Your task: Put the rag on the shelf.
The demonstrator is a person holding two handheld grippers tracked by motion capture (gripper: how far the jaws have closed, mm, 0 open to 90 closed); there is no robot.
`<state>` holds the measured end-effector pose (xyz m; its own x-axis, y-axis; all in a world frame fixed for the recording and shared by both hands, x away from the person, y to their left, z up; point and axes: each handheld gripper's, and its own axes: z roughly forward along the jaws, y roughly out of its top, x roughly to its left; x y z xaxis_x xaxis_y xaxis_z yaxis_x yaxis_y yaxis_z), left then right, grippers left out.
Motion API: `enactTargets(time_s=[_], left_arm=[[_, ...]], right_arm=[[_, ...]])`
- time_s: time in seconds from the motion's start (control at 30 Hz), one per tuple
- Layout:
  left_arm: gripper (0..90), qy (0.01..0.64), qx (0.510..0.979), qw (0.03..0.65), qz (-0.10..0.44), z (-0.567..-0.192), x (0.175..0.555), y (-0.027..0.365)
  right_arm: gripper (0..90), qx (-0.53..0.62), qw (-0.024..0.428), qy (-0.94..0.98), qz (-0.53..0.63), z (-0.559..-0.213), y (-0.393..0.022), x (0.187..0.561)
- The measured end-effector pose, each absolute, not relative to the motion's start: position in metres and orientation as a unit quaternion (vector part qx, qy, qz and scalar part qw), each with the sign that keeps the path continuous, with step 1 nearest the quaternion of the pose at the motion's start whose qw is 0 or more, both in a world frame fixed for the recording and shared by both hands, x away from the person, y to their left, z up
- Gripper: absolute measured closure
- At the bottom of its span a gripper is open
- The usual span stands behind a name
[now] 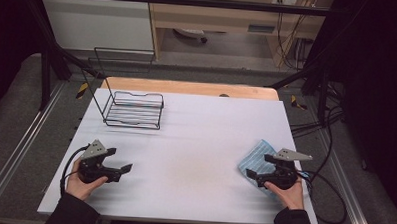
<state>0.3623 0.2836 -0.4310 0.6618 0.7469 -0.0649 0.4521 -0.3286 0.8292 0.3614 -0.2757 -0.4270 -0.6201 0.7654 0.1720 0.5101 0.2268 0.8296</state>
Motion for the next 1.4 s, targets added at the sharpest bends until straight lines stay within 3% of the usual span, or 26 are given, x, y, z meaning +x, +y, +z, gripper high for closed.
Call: enactTargets(time_s=[0.4, 0.77, 1.13, 1.4], left_arm=[[9.9, 0.376, 0.798, 0.441, 0.167, -0.432, 0.362, 0.285], [9.9, 0.377, 0.801, 0.435, 0.168, -0.433, 0.362, 0.285], [9.9, 0.379, 0.803, 0.428, 0.170, -0.434, 0.363, 0.283], [10.0, 0.378, 0.805, 0.425, 0.171, -0.435, 0.363, 0.283]], right_arm=[[2.7, 0.413, 0.145, 0.775, 0.457, -0.426, -0.271, 0.360], [12.5, 0.409, 0.164, 0.786, 0.433, -0.424, -0.255, 0.361], [48.1, 0.407, 0.160, 0.802, 0.407, -0.431, -0.243, 0.365], [61.4, 0.397, 0.177, 0.820, 0.372, -0.439, -0.226, 0.375]])
